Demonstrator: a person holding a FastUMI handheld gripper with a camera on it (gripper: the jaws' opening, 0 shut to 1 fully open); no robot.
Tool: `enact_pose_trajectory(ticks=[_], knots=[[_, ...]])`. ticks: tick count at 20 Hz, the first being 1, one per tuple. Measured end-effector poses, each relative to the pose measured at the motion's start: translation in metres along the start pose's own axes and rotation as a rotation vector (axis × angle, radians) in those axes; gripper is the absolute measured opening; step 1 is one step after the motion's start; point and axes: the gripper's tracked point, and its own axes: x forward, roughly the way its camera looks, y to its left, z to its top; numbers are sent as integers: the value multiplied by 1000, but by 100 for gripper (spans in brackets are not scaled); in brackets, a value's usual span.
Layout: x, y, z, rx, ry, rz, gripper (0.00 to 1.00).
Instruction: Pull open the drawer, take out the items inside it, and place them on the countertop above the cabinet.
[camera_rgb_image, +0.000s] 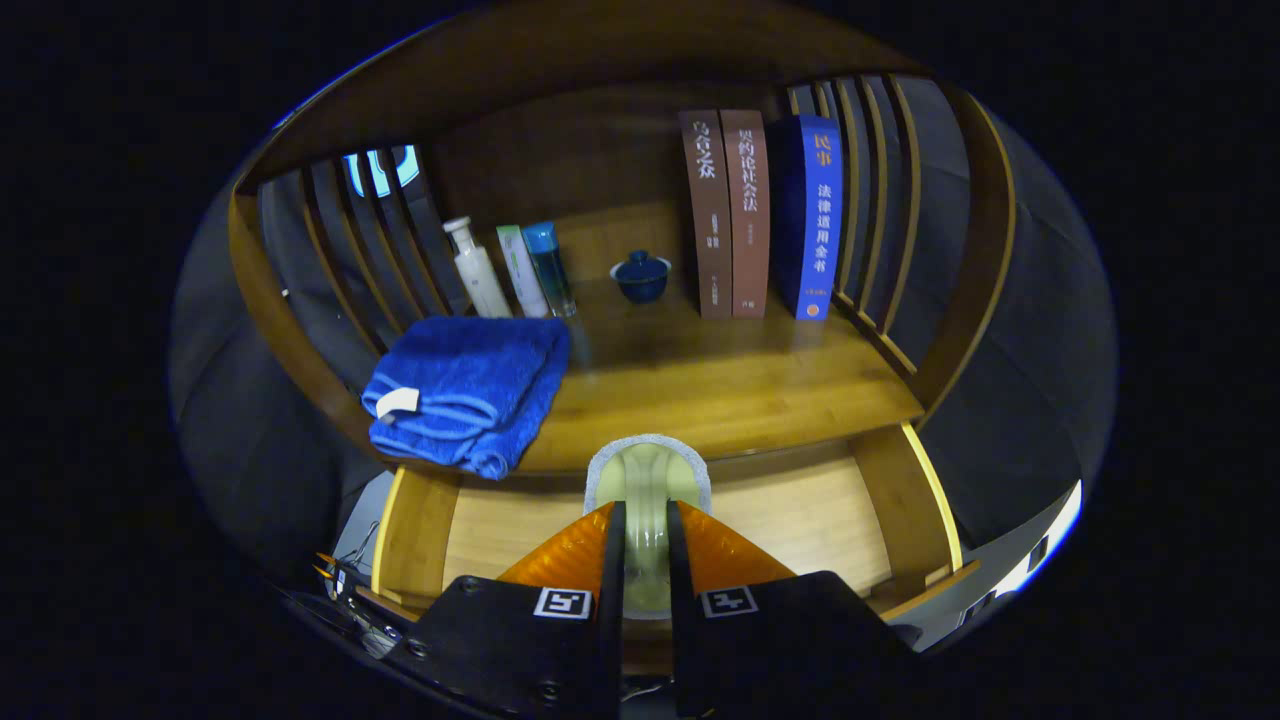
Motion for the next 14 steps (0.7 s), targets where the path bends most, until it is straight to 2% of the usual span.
enact_pose_trajectory(ticks=[7, 14], knots=[[67, 8, 67, -30, -13, -10, 25], [128, 3, 94, -53, 44, -54, 25]])
